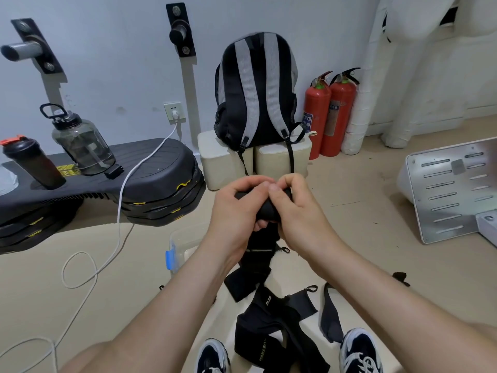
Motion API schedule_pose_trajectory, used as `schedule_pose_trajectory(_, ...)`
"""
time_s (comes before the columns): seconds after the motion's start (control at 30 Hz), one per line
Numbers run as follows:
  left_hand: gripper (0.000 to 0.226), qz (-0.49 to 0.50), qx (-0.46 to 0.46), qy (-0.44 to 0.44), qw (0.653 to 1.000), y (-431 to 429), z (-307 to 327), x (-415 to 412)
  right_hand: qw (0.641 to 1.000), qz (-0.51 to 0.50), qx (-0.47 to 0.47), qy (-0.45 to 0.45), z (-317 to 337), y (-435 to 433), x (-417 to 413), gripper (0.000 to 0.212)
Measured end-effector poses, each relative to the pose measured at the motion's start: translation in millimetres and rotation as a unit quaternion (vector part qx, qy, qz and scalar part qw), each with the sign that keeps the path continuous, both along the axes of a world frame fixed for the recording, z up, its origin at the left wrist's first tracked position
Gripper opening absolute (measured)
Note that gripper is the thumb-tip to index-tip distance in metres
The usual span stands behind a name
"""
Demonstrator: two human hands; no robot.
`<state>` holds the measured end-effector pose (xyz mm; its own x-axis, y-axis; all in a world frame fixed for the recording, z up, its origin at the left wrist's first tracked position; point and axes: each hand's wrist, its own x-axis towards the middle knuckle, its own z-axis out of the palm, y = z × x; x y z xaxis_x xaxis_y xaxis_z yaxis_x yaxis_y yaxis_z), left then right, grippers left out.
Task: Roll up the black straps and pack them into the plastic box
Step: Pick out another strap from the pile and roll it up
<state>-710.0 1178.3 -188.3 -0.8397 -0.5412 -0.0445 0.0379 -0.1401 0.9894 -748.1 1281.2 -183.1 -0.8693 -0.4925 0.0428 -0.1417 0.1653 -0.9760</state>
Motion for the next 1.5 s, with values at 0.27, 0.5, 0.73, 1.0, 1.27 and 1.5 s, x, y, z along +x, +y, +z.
schedule_pose_trajectory(0.27, 0.017, -0.072, -0.037, -0.002, 0.997, -12.7, 6.8, 4.9, 0.988, 0.031, -0.047, -0.141, 10.3, 2.9, -18.9, 0.013)
schedule_pose_trajectory(0.5, 0.020, 0.010, -0.022, 0.023, 0.999, -6.5, 11.5, 1.8, 0.987, 0.133, -0.037, -0.080, 12.6, 12.5, -27.0, 0.021)
schedule_pose_trajectory(0.73, 0.027, 0.025, 0.101, 0.020, 0.994, -3.2, 13.3, -1.3, 0.983, 0.081, -0.013, 0.161, -2.2, 9.2, -23.5, 0.030)
schedule_pose_trajectory(1.0, 0.016, -0.082, 0.053, 0.064, 0.993, -5.5, 3.8, 6.6, 0.994, 0.001, -0.107, -0.016, -0.5, 0.7, -23.3, 0.039)
schedule_pose_trajectory(1.27, 0.021, -0.015, -0.026, 0.077, 0.997, 3.6, -3.8, 5.9, 0.984, 0.043, -0.094, -0.142, 2.8, 4.6, -10.4, 0.027)
schedule_pose_trajectory(1.5, 0.028, -0.072, 0.002, 0.070, 0.995, 7.6, -5.4, 4.4, 0.990, 0.015, -0.113, -0.082, 9.9, 7.0, -11.8, 0.030)
